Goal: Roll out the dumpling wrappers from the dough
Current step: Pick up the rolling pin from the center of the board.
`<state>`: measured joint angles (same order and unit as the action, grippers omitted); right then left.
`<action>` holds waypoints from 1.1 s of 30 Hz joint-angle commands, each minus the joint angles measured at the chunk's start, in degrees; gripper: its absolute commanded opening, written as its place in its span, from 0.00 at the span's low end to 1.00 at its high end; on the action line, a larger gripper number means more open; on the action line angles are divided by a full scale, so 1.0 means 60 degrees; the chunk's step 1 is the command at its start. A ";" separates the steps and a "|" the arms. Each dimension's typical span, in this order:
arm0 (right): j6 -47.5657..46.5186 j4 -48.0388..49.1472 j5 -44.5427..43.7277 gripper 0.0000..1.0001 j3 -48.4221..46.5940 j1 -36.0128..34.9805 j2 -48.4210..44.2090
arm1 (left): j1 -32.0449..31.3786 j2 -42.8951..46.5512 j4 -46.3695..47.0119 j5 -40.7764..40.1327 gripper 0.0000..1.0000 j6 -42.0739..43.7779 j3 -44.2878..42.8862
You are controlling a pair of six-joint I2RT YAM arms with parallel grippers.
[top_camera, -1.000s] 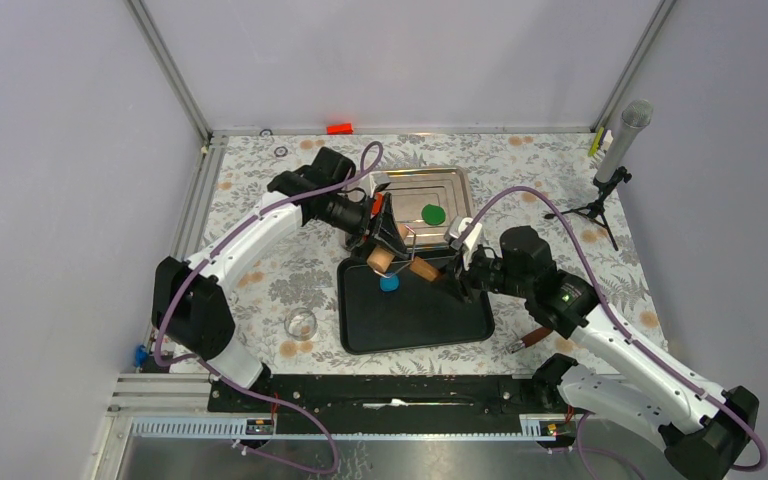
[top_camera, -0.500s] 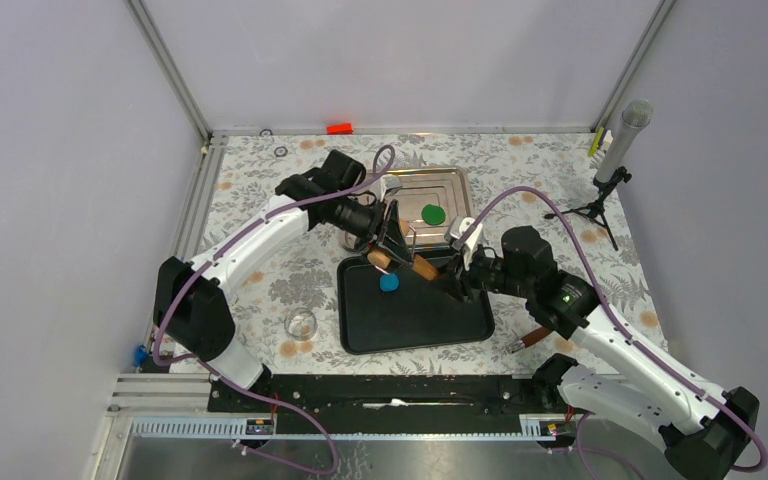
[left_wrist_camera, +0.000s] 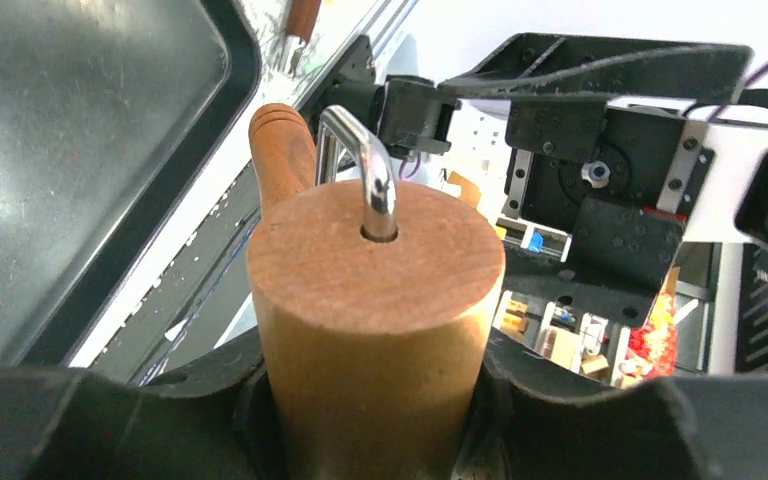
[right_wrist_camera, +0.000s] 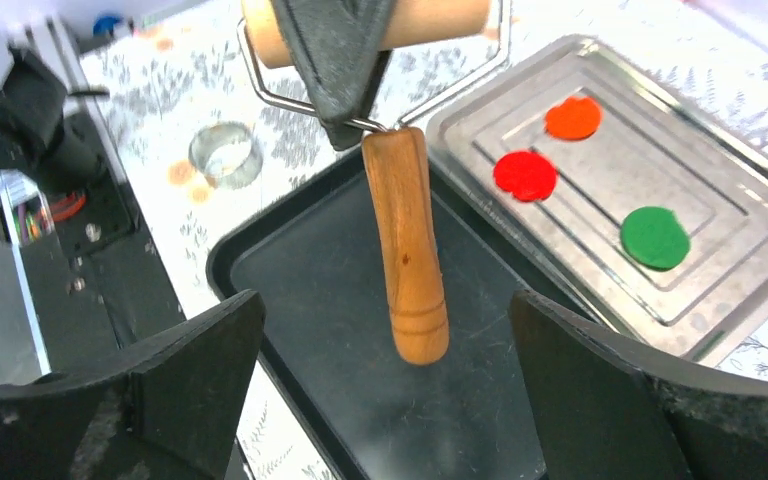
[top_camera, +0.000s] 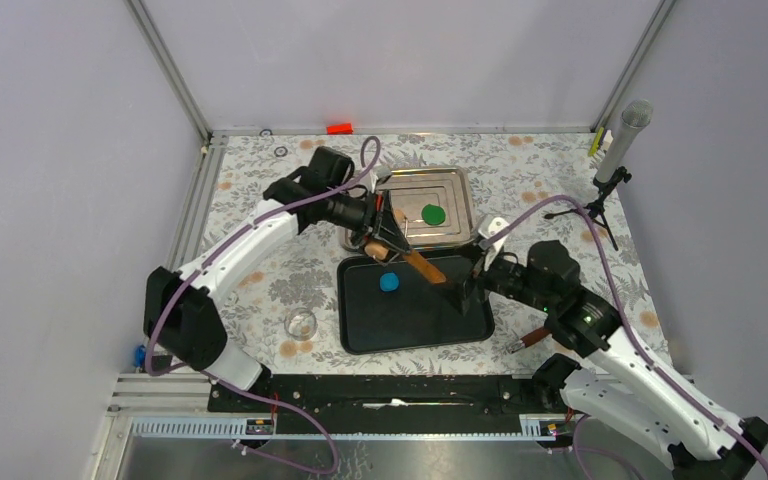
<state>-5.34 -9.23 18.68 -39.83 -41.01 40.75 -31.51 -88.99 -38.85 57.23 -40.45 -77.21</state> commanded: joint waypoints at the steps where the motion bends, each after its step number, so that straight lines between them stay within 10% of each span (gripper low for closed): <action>1: 0.1531 0.0660 -0.1164 1.00 -0.0282 -0.0065 -0.0689 | 0.0385 0.1436 0.1380 0.0319 0.00 0.0052 -0.0178; 10: 0.4713 0.0688 0.0569 1.00 -0.1777 0.0239 0.1031 | 0.0587 0.2394 0.1220 0.1328 0.00 0.1608 -0.0804; 18: 0.8032 0.4614 0.3456 1.00 -0.1172 0.3286 0.0877 | 0.0699 0.3037 0.0264 0.0694 0.00 0.2969 -0.1409; 26: 1.4478 1.4883 0.5125 1.00 0.1151 0.4373 0.2964 | 0.0752 0.4060 0.1118 0.0362 0.00 0.3522 -0.1182; 33: 1.4002 1.5243 0.5711 1.00 0.0936 0.4371 0.3150 | 0.0776 0.4256 0.1986 0.0840 0.00 0.3008 -0.1087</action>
<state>76.71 69.91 48.03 -31.57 -14.96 61.73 -27.27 -63.96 -34.57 59.68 -21.54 -82.61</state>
